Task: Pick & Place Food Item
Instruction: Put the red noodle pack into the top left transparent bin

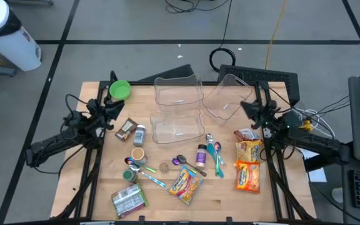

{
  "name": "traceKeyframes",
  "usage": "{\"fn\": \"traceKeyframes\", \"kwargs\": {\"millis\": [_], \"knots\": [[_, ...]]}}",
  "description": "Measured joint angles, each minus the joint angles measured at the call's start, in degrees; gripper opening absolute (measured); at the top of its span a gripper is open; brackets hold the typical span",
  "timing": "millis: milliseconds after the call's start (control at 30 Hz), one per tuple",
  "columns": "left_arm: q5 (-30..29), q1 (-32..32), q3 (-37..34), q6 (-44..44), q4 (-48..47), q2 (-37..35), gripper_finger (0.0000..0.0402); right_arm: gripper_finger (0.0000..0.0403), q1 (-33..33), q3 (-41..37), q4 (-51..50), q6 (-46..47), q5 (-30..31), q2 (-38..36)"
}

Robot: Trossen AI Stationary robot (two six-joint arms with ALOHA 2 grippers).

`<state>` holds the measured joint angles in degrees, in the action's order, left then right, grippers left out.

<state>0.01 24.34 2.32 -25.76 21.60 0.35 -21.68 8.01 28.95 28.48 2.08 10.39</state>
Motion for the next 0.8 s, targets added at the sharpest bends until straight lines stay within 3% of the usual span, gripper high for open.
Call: {"fn": "traceKeyframes", "kwargs": {"millis": [200, 333, 467, 600, 800], "knots": [[-0.1, 0.0, 0.0, 0.0, 0.0, 0.0, 0.0102, 0.0000, 0.1, 11.7, 0.7, -6.6, -0.6, 11.6], [-1.6, 0.0, 0.0, -0.2, 2.6, 0.0, 0.0102, 0.0000, 0.1, 19.1, 1.2, -5.5, -0.6, 21.0], [-1.8, 0.0, 0.0, -5.7, 6.0, 0.0, 0.0102, 0.0000, 0.1, 23.6, 3.0, -5.1, -0.5, 30.8], [-2.3, 0.0, 0.0, -9.7, 11.1, 0.0, 0.0102, 0.0000, 0.1, 25.0, 13.1, 0.4, -0.5, 40.5], [-8.0, 0.0, 0.0, -14.5, 18.4, 0.0, 0.0102, 0.0000, 0.1, 25.1, 27.7, 8.9, -0.5, 52.5]]}}
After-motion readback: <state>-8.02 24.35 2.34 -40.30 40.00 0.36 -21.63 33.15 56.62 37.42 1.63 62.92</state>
